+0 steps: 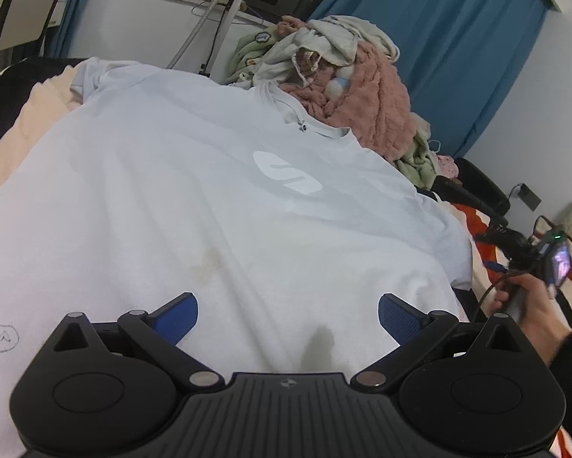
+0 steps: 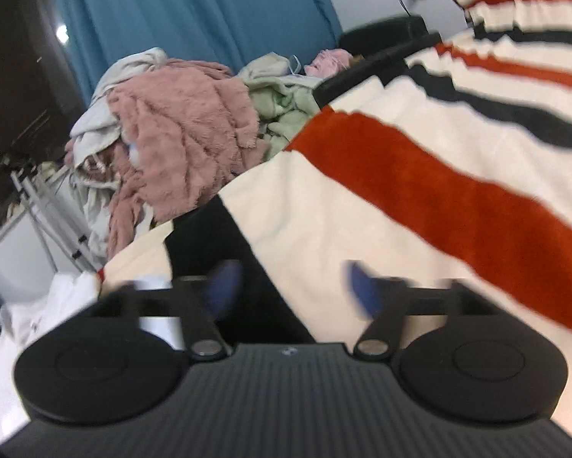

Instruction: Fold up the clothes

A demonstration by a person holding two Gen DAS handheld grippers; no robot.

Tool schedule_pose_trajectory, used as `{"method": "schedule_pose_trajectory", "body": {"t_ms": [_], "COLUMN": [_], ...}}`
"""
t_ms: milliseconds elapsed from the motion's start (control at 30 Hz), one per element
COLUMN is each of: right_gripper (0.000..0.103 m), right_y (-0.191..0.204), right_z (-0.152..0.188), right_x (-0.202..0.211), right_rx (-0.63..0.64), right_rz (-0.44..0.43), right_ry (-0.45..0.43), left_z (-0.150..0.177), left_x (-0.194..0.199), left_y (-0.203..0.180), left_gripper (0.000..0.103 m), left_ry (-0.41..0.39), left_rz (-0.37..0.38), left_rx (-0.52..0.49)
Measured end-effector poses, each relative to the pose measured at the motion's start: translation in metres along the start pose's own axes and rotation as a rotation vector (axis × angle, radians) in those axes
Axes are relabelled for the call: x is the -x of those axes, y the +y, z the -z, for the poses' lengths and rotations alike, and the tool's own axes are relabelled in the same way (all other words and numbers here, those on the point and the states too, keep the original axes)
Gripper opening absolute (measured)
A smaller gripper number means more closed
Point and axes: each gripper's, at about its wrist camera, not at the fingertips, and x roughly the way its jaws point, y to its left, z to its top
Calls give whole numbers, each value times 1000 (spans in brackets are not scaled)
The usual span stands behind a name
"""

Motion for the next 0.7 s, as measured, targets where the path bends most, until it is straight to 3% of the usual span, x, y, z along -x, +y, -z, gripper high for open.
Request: {"method": "schedule_pose_trajectory", "body": {"t_ms": [100,267,533,700], "right_gripper": [82,82,82,82], "right_y": [10,21,23,13], "right_z": [6,13,45,68], "right_x": [51,169,319,354], "right_rx": [77,80,98,80], "right_rz": [-53,-158,-259,-282], "right_ry": [-1,-5,122,89], "left_z": [3,12,34,55], "left_x": [4,19,44,57], "left_y": [-5,-15,-31,-54], "left_gripper": [101,98,85,71], "left_ry": [-5,3,53,161], "left_rz": [0,48,90,265], "left_rx": [-26,-71,-156,-232]}}
